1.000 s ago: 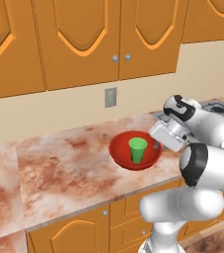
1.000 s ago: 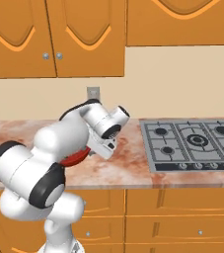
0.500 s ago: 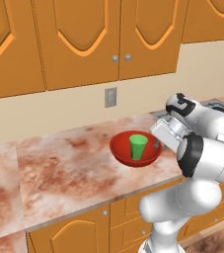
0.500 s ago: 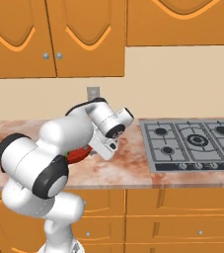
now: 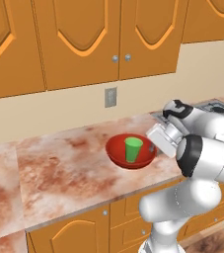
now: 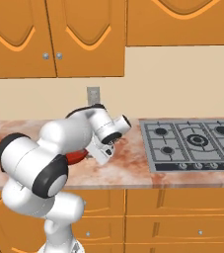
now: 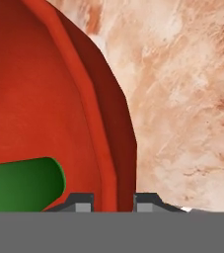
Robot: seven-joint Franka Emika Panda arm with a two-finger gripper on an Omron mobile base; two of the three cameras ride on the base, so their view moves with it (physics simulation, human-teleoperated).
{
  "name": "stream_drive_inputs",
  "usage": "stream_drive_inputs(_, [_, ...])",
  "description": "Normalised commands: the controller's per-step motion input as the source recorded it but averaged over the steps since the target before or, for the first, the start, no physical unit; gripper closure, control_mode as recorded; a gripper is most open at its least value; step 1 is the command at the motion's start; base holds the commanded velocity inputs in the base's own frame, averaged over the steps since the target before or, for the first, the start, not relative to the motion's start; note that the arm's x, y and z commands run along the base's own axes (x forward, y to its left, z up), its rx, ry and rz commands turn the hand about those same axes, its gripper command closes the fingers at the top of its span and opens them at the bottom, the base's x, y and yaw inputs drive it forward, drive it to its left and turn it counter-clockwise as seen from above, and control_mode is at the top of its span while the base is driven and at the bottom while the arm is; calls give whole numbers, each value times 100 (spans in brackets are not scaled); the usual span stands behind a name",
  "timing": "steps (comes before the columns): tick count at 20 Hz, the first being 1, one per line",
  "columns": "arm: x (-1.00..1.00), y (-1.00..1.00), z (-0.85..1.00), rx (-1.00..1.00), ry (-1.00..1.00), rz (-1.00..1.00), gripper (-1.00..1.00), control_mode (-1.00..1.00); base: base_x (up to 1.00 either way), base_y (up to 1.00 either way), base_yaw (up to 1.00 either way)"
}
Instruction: Place the cup inside the bowl on the dining table and move the bowl to any counter.
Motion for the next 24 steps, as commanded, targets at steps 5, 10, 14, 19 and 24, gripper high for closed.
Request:
stream_drive_inputs(5, [0,37,-19,1,0,-4,100,-100,0,0,0])
stream_drive_inputs(10, [19,39,0,0,2,-4,100,-100,0,0,0])
stream_drive_inputs(14, [23,41,0,0,5,-4,100,-100,0,0,0])
stream_drive_inputs(19, [21,40,-3,0,8,-4,100,-100,0,0,0])
stream_drive_inputs(24, [17,33,-16,0,7,-3,100,-100,0,0,0])
